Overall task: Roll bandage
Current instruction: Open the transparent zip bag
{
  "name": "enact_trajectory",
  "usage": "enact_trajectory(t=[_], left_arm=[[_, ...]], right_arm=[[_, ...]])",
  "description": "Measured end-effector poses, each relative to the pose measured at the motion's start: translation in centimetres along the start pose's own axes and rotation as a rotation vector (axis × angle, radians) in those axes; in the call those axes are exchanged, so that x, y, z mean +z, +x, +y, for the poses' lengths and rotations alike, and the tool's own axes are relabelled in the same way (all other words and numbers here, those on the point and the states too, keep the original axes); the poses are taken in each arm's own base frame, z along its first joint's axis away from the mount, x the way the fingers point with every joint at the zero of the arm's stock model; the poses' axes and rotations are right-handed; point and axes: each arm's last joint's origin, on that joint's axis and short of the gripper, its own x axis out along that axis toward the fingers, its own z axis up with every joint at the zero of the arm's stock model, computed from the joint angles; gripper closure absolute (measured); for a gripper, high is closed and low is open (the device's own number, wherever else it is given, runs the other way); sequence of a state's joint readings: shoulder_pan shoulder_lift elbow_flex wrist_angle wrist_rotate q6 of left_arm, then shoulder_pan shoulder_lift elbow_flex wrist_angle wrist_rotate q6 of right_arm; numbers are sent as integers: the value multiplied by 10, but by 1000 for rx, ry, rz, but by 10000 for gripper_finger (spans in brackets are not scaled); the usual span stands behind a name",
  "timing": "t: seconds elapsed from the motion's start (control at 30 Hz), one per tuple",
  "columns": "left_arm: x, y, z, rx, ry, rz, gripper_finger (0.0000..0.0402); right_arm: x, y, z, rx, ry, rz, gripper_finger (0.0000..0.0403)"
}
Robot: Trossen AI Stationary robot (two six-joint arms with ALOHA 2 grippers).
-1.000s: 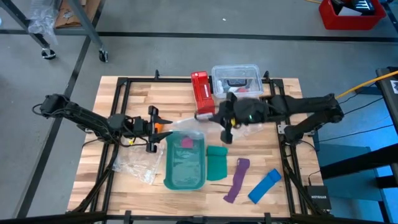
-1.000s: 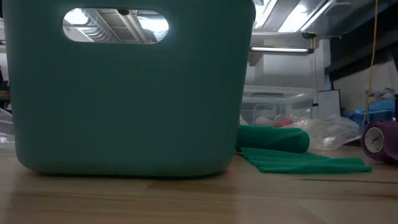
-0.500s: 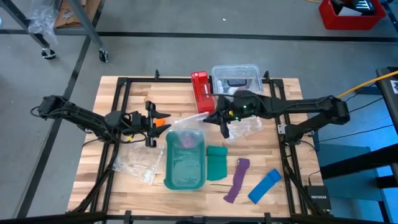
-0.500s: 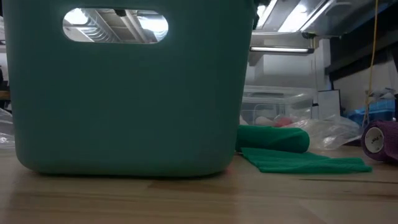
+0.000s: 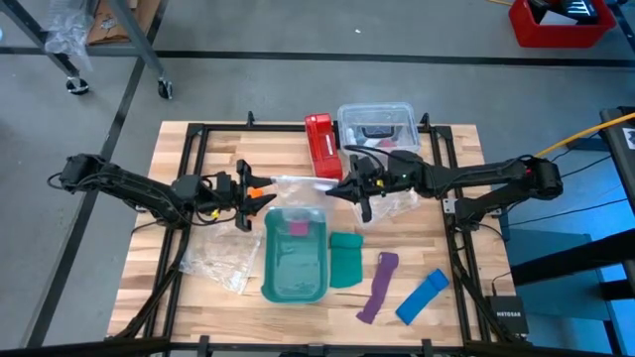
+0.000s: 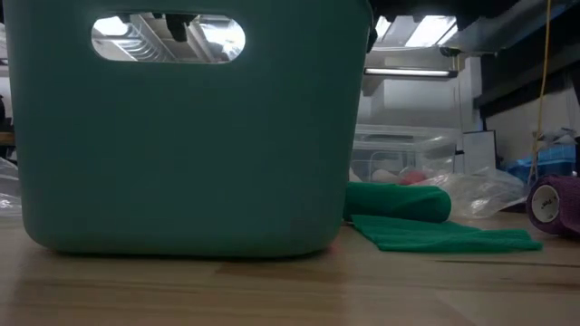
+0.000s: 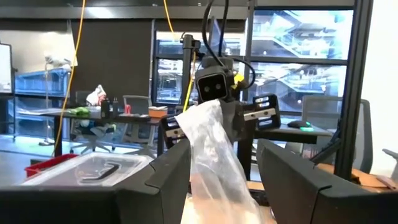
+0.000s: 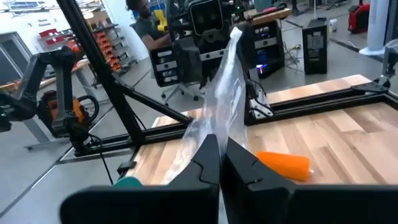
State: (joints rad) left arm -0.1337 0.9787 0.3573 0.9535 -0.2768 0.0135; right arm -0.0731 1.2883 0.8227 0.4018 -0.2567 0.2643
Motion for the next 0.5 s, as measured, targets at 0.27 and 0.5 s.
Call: enact_trajectory(t=[0.27, 0.5], left_arm=[[1, 0, 0, 0, -2, -9, 226], [4, 0, 1, 6, 14, -38, 226]], right_arm=[[0, 1, 0, 3, 25, -8, 402], [1, 1, 0, 6, 24, -18, 402]])
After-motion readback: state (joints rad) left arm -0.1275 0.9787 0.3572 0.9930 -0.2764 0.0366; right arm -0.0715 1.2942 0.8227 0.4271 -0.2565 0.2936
